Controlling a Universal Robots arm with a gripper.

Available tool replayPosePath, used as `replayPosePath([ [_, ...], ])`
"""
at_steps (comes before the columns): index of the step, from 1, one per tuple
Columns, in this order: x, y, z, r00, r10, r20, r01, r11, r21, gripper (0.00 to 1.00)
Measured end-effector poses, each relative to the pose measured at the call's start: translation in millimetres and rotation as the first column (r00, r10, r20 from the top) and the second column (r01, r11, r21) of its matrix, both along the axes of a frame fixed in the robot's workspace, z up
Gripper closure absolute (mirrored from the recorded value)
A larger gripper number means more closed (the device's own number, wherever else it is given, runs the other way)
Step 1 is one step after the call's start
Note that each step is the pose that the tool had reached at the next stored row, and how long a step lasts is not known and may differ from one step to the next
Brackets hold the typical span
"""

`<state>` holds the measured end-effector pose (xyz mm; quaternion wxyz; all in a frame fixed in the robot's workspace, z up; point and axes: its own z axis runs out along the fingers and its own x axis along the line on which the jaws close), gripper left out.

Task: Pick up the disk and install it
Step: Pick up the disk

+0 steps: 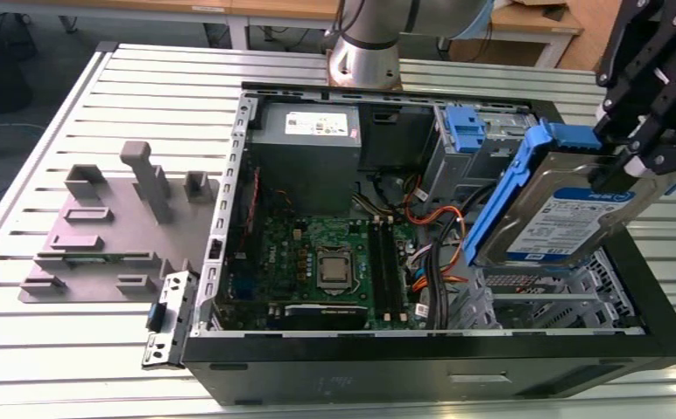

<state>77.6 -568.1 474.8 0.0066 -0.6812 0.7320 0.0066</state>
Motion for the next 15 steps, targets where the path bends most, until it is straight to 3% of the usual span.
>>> replayPosePath([
  [15, 32.8, -0.1, -10.2, 1.0, 0.0, -0.0002, 0.0, 1.0, -0.0003, 0.65],
])
